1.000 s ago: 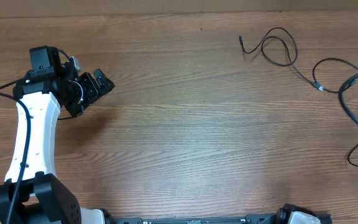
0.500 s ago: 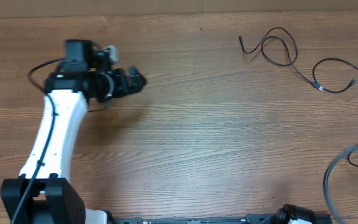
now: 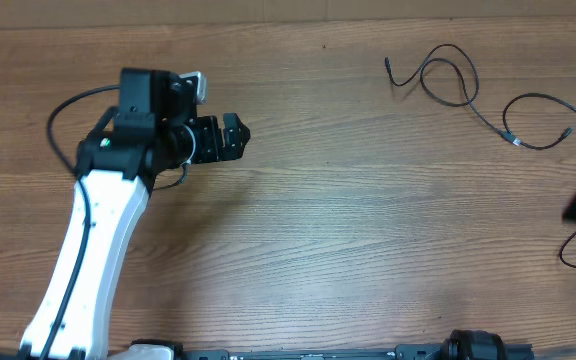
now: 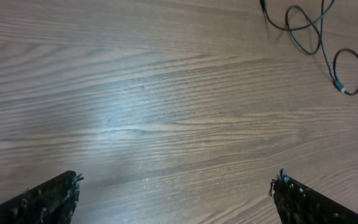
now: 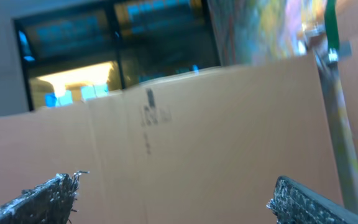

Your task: Untangle cables

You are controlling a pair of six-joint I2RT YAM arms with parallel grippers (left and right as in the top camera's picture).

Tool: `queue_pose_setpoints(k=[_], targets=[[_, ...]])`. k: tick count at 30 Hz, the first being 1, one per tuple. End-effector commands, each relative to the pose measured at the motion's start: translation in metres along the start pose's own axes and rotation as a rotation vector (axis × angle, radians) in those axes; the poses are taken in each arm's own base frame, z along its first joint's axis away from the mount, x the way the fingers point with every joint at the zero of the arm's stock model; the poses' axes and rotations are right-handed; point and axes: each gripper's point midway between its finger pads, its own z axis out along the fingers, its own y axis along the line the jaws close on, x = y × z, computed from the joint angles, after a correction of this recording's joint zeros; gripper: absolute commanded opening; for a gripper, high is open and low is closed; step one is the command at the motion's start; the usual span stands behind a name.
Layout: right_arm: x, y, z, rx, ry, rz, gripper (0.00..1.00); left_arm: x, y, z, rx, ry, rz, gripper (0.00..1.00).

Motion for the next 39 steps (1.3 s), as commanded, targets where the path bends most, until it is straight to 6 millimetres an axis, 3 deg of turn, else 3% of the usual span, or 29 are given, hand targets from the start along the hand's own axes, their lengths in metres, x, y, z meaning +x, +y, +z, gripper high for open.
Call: queue_pose_setpoints(k=[1, 5, 11, 16, 21, 39], targets=[[-0.016, 0.008, -0.022, -0.034, -0.049, -0.029, 1.0, -0.003, 0.01, -0.023, -0.095, -0.063, 0.01, 0.99], [-0.035, 0.016, -0.058, -0.077, -0.11, -0.016, 1.0, 0.004, 0.015, -0.044, -0.15, -0.082, 0.01, 1.0], [-0.057, 0.023, -0.106, -0.136, -0.198, 0.007, 1.0, 0.012, 0.007, -0.072, -0.138, -0.122, -0.002, 1.0], [-0.063, 0.023, -0.133, -0.157, -0.229, 0.016, 1.0, 0.016, 0.002, -0.09, -0.135, -0.163, 0.009, 1.0], [-0.062, 0.022, -0.138, -0.167, -0.225, 0.024, 1.0, 0.027, 0.005, -0.089, -0.147, -0.12, -0.002, 1.0], [-0.049, 0.019, -0.134, -0.099, -0.185, -0.014, 1.0, 0.029, 0.016, -0.063, -0.17, -0.034, -0.027, 1.0]])
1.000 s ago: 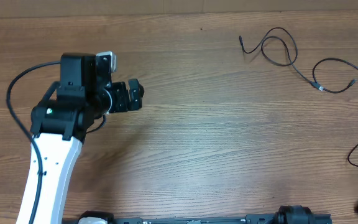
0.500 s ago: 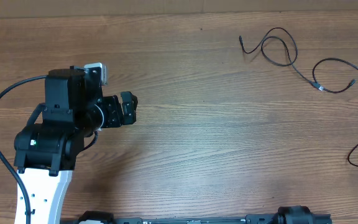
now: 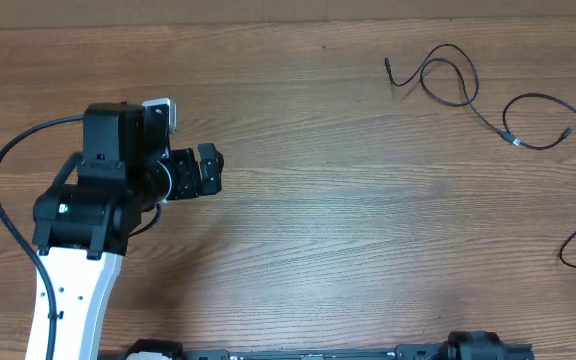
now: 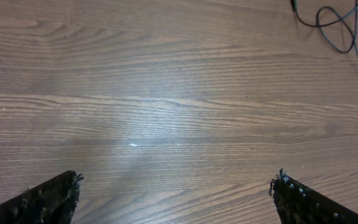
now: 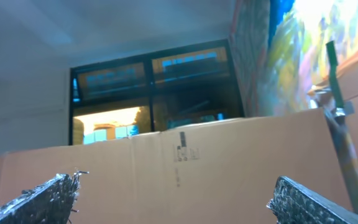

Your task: Untangle cables

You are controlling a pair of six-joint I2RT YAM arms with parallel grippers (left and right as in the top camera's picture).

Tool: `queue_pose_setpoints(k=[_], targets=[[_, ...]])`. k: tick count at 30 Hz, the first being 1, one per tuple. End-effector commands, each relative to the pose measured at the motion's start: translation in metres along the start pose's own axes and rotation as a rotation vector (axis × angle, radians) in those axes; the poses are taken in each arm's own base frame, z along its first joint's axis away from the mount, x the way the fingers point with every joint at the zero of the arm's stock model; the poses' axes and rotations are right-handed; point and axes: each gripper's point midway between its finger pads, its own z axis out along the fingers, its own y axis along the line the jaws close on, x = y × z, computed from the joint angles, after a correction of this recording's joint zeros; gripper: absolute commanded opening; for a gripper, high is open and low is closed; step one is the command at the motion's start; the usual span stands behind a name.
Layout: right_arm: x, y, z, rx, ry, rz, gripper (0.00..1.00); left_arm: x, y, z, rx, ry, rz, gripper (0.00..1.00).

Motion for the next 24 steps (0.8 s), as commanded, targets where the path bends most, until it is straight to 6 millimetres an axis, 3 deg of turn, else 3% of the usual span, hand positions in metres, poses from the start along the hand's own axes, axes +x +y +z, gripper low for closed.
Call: queue_pose_setpoints(k=[1, 12, 17, 20, 24], targets=[[0.004, -0.001, -0.002, 0.013, 0.015, -0.016, 1.0, 0.0, 0.005, 0.009, -0.022, 0.024, -0.021, 1.0], [0.014, -0.008, -0.002, 0.049, 0.055, -0.013, 1.0, 0.006, 0.012, 0.038, -0.048, 0.113, -0.035, 1.0], [0.013, -0.007, 0.0, 0.044, 0.045, -0.011, 1.0, 0.001, 0.043, 0.051, -0.211, 0.115, 0.001, 1.0], [0.017, -0.008, 0.002, 0.045, 0.052, -0.011, 1.0, 0.006, 0.04, 0.055, -0.194, 0.144, -0.004, 1.0], [0.03, -0.011, 0.006, 0.052, 0.08, -0.01, 1.0, -0.006, 0.034, 0.055, -0.166, 0.092, 0.004, 1.0]])
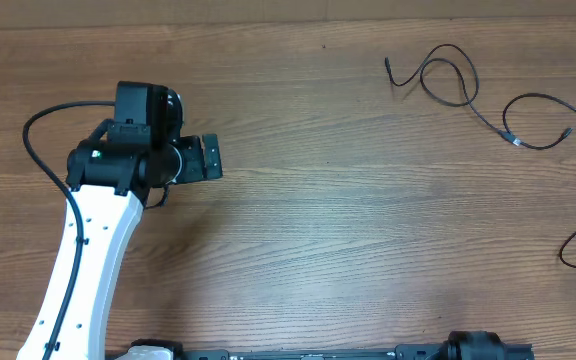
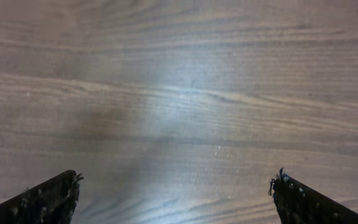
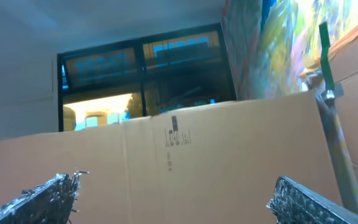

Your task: Untangle cables

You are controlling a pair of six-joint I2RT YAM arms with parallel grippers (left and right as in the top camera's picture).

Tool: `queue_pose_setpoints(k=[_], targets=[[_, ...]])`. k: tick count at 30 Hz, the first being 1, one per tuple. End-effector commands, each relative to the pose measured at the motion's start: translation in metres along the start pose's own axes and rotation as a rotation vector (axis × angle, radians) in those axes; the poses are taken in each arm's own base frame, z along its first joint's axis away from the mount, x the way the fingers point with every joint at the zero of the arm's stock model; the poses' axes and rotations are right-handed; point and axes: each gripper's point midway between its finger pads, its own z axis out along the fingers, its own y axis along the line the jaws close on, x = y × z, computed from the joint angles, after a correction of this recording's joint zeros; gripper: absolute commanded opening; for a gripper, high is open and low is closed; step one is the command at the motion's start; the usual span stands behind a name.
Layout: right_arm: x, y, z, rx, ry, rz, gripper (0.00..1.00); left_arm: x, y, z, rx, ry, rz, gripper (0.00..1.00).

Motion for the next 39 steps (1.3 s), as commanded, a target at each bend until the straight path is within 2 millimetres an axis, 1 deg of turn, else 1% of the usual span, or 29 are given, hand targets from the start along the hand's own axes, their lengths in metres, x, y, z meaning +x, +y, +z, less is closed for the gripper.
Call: queue_pose_setpoints(k=[1, 4, 7, 8, 9, 12, 18, 21, 25, 29, 31, 33, 35, 39], targets=[[0.014, -0.006, 0.006, 0.02, 0.026, -0.005, 1.0, -0.011, 0.0, -0.007, -0.006, -0.058, 0.03, 1.0], [0.027, -0.009, 0.011, 0.027, 0.056, -0.004, 1.0, -0.014, -0.001, -0.016, -0.001, -0.087, 0.046, 1.0], [0.043, -0.013, 0.014, 0.036, 0.095, -0.003, 1.0, -0.013, -0.002, -0.03, 0.007, -0.117, 0.059, 1.0], [0.05, -0.014, 0.016, 0.04, 0.111, -0.002, 1.0, -0.01, -0.001, -0.042, 0.006, -0.14, 0.064, 1.0], [0.053, -0.015, 0.017, 0.041, 0.117, -0.002, 1.0, -0.008, 0.001, -0.05, -0.002, -0.158, 0.064, 1.0], [0.056, -0.016, 0.018, 0.043, 0.126, -0.002, 1.0, -0.005, 0.004, -0.073, -0.01, -0.214, 0.065, 0.99], [0.06, -0.017, 0.019, 0.045, 0.135, -0.002, 1.0, 0.007, 0.004, -0.127, 0.014, -0.366, 0.107, 1.0], [0.058, -0.016, 0.019, 0.043, 0.129, -0.001, 1.0, 0.019, 0.014, -0.15, -0.024, -0.419, 0.105, 1.0], [0.057, -0.016, 0.019, 0.045, 0.125, 0.048, 1.0, 0.046, 0.03, -0.174, -0.073, -0.459, 0.092, 1.0], [0.061, -0.017, 0.018, 0.049, 0.141, 0.065, 1.0, 0.065, 0.035, -0.192, -0.073, -0.506, 0.088, 1.0], [0.064, -0.012, 0.018, 0.024, 0.155, 0.067, 1.0, 0.07, 0.037, -0.199, -0.071, -0.53, 0.087, 1.0], [0.067, -0.004, 0.017, -0.026, 0.173, 0.071, 1.0, 0.07, 0.035, -0.205, -0.058, -0.558, 0.084, 1.0], [0.067, 0.003, 0.017, -0.073, 0.179, 0.08, 1.0, 0.071, 0.034, -0.205, -0.05, -0.559, 0.085, 1.0], [0.067, 0.006, 0.016, -0.096, 0.182, 0.091, 1.0, 0.074, 0.035, -0.203, -0.055, -0.542, 0.086, 1.0]])
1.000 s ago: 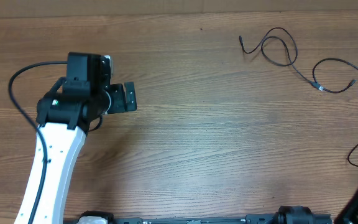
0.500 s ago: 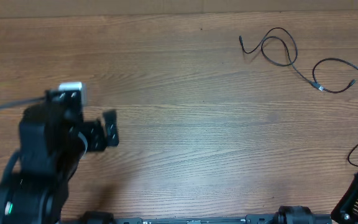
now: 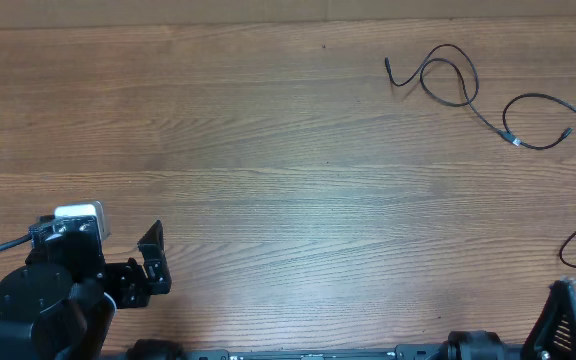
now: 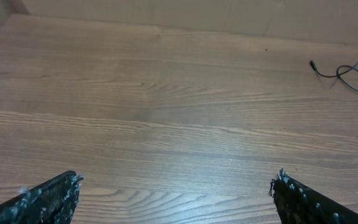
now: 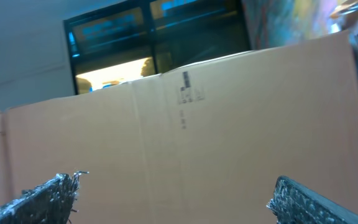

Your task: Untangle cables

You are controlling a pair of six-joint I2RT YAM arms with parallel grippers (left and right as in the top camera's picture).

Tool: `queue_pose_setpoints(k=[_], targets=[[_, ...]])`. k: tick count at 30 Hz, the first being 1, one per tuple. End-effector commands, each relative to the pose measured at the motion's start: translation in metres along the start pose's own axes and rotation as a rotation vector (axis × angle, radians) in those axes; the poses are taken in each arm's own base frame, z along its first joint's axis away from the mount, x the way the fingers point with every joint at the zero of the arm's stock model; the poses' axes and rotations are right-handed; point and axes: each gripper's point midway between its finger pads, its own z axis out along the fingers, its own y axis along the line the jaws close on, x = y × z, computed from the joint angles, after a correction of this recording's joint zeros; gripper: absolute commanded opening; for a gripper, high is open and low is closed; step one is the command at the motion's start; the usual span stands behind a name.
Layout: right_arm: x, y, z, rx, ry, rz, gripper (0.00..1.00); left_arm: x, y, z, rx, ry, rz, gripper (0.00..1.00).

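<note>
Thin dark cables lie apart at the table's far right: a looped cable (image 3: 445, 76), a second cable (image 3: 536, 120) beside it, and a third cable at the right edge. The looped cable (image 4: 347, 69) also shows far off in the left wrist view. My left gripper (image 3: 155, 262) is at the front left corner, far from all of them, open and empty (image 4: 176, 183). My right gripper (image 5: 174, 185) is open, holds nothing, and faces a cardboard wall. Only a dark part of the right arm (image 3: 560, 322) shows at the bottom right.
The wooden table (image 3: 288, 200) stretches bare between the left arm and the cables. A cardboard wall (image 4: 166, 12) runs along the table's back edge. Another cable end pokes in at the right edge.
My left arm has gone from the table's left middle to the front left corner, its camera now facing across the table. A part of the right arm has appeared at the bottom right.
At first my left gripper hung open over the left middle and the right arm stood at the right edge by the cables. Then the right arm was out of the overhead view and the left gripper stayed nearby. Now both arms sit at the front edge; the cables lie unmoved.
</note>
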Motion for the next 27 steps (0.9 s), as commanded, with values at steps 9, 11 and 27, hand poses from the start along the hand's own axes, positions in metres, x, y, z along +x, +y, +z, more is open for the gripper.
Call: queue_pose_setpoints(k=[9, 11, 27], targets=[[0.003, 0.006, 0.0, -0.045, 0.011, 0.013, 1.0, 0.013, 0.005, -0.002, -0.022, 0.051, 0.02, 0.99], [0.006, 0.005, 0.0, -0.042, 0.024, 0.015, 1.0, 0.016, 0.005, -0.002, -0.025, 0.063, 0.021, 1.0], [0.023, -0.01, -0.001, 0.04, 0.087, 0.018, 1.0, 0.021, 0.007, -0.012, -0.023, 0.048, 0.019, 1.0]])
